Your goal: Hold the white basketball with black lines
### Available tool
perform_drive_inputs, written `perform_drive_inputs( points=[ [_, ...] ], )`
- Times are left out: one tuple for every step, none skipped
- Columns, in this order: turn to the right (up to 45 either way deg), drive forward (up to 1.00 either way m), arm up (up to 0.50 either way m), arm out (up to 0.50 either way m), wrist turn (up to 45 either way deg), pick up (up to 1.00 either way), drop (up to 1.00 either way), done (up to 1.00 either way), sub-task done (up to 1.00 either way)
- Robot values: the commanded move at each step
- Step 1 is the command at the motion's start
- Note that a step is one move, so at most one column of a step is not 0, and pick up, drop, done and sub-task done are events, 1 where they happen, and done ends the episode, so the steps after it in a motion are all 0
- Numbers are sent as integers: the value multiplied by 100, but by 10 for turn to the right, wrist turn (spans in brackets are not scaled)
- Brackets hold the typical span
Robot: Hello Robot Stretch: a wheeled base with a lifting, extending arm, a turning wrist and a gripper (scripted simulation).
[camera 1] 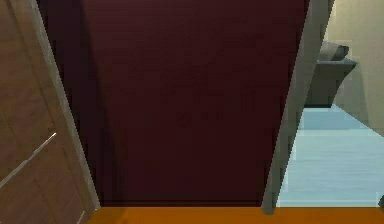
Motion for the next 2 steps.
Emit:
perform_drive_inputs(
  points=[
    [0, 0, 18, 0, 0, 0, 0, 0, 0],
    [0, 0, 0, 48, 0, 0, 0, 0, 0]
  ],
)
